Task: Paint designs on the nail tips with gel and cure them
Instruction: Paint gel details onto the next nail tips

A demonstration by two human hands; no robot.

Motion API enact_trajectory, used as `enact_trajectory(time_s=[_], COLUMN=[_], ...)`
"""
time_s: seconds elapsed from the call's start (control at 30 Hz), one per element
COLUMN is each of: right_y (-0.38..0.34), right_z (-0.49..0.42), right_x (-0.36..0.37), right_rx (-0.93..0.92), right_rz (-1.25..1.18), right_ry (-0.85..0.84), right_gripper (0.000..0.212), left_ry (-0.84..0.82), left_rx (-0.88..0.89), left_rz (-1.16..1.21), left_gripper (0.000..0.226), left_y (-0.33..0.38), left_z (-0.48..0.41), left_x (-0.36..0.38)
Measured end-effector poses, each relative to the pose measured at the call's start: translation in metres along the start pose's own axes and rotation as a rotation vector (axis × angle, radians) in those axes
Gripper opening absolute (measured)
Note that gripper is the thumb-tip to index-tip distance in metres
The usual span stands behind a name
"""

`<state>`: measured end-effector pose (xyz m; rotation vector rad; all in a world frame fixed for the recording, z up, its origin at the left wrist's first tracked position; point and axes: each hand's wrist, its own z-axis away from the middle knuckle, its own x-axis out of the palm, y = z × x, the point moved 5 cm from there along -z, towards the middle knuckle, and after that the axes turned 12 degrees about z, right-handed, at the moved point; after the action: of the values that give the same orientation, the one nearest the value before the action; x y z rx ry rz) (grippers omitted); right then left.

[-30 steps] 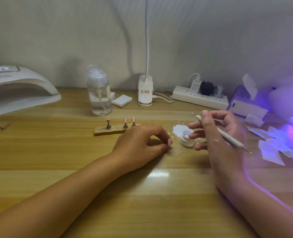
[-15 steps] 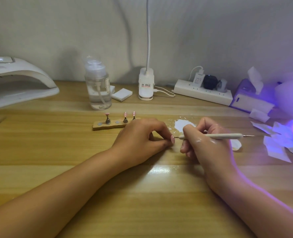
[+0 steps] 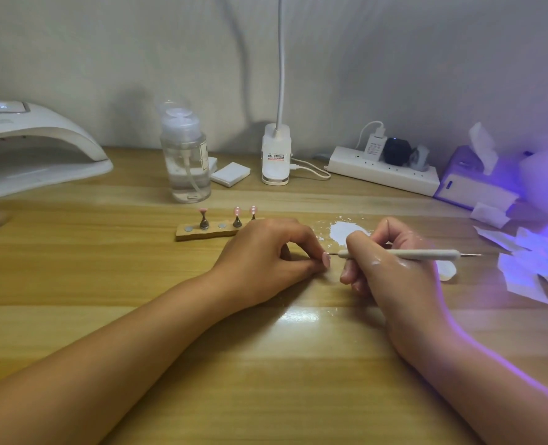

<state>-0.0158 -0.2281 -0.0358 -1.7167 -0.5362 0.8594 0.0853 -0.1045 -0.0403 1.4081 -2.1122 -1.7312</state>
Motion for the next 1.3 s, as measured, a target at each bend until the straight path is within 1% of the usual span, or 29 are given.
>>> enact_trajectory(time_s=[0.07, 0.17, 0.3, 0.37, 0.47, 0.67, 0.83, 0.97, 1.1, 1.23, 1.3], right_y=[-0.0001, -0.0006, -0.0014, -0.0013, 0.0006, -0.0002, -0.0009, -0.0008, -0.0020, -0.0024, -0.0015], right_z=[0.0002, 0.0003, 0.0002, 0.0003, -0.0006, -0.0006, -0.0001, -0.0002, -0.0004, 0.0001, -0.0002], right_x=[-0.0001, 0.0004, 0.0006, 0.0002, -0.0013, -0.0018, -0.0012, -0.0022, -0.0017, -0.0009, -0.0014], right_rx=[-0.009, -0.005, 0.005, 0.006, -0.002, -0.020, -0.020, -0.020, -0.033, -0.036, -0.035], right_rz=[-0.001, 0.011, 0.020, 0.012, 0.003, -0.015, -0.025, -0.015, -0.016, -0.032, -0.028], right_ry=[-0.001, -0.003, -0.001, -0.001, 0.009, 0.007, 0.013, 0.018, 0.014, 0.011, 0.015], right_gripper=[0.022, 0.018, 0.017, 0.019, 0.028, 0.026, 0.027, 0.024, 0.025, 0.028, 0.029], left_ry=[0.000, -0.003, -0.002, -0.002, -0.001, 0.003, -0.005, 0.002, 0.003, -0.002, -0.002], left_rx=[0.003, 0.011, 0.008, 0.008, 0.011, 0.010, 0.018, 0.006, 0.012, 0.019, 0.023], left_rz=[0.003, -0.003, -0.007, -0.014, -0.019, -0.024, -0.027, -0.026, -0.031, -0.027, -0.029], left_gripper=[0.006, 0.014, 0.009, 0.012, 0.010, 0.010, 0.020, 0.010, 0.008, 0.018, 0.019], left_y=[0.0004, 0.0012, -0.0001, -0.0003, -0.0003, -0.0006, 0.0010, -0.0006, -0.0005, -0.0004, -0.0001], left_z=[-0.0002, -0.0007, -0.0006, -0.0009, -0.0011, -0.0014, -0.0012, -0.0012, -0.0013, -0.0009, -0.0008], left_x=[0.0003, 0.0001, 0.0000, 0.0000, 0.0002, 0.0003, -0.0001, 0.0001, 0.0002, -0.0002, -0.0003])
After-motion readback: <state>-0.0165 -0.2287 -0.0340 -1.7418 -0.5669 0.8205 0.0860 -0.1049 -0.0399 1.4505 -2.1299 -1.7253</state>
